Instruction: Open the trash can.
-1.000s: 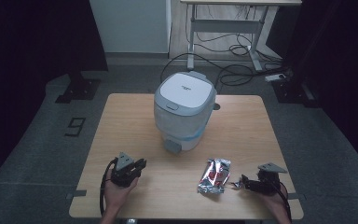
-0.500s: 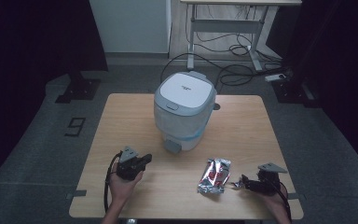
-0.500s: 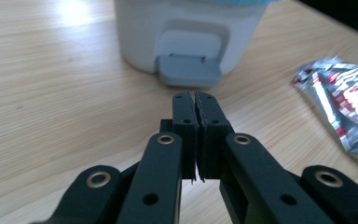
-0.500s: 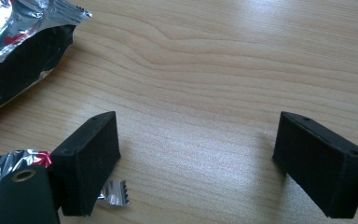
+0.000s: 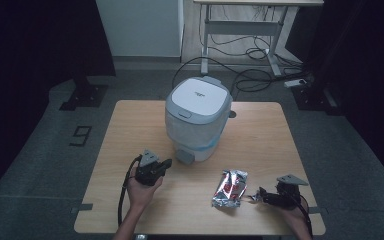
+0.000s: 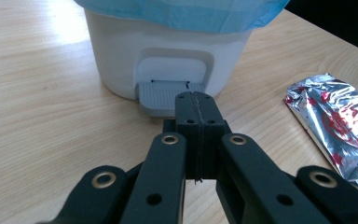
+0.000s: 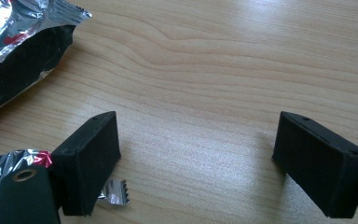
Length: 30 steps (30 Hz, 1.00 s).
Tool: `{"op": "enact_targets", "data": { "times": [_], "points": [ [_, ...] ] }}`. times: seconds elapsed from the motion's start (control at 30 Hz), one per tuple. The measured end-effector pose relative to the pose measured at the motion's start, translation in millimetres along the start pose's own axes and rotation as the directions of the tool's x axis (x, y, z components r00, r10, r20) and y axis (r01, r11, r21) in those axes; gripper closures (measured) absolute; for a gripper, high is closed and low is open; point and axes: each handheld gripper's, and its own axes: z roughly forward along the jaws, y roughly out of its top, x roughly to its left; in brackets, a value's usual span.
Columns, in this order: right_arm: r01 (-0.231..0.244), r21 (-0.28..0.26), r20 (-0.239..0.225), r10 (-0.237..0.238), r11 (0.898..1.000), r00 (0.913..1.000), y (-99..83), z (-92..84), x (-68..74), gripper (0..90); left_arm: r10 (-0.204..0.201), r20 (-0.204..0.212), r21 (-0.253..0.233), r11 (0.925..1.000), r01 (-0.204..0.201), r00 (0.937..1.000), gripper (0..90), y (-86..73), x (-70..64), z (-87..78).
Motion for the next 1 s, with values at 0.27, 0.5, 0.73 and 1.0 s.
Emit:
{"op": "enact_targets", "data": {
  "times": [0.27, 0.5, 0.73, 1.0],
  "points": [
    [-0.002, -0.001, 0.001, 0.002, 1.0, 1.0, 0.0, -0.1, 0.0, 14.4, -0.003, 0.017, 0.008, 1.0, 0.003, 0.9999, 90.0, 7.6, 0.1, 13.5],
    [-0.003, -0.001, 0.003, 0.003, 1.0, 1.0, -0.1, -0.2, -0.1, 14.7, 0.036, 0.001, 0.019, 0.9992, -0.036, 0.9994, 90.0, 12.5, -3.0, 22.3],
    [-0.003, -0.001, 0.003, 0.003, 1.0, 1.0, 0.0, -0.2, -0.1, 14.8, 0.004, 0.015, 0.026, 0.9997, -0.004, 0.9999, 90.0, 14.9, -1.1, 32.9],
    [-0.003, -0.001, 0.003, 0.003, 1.0, 1.0, 0.0, -0.2, -0.1, 14.8, 0.02, 0.019, 0.043, 0.9988, -0.021, 0.9996, 90.0, 23.6, -4.6, 43.3]
  ]
}}
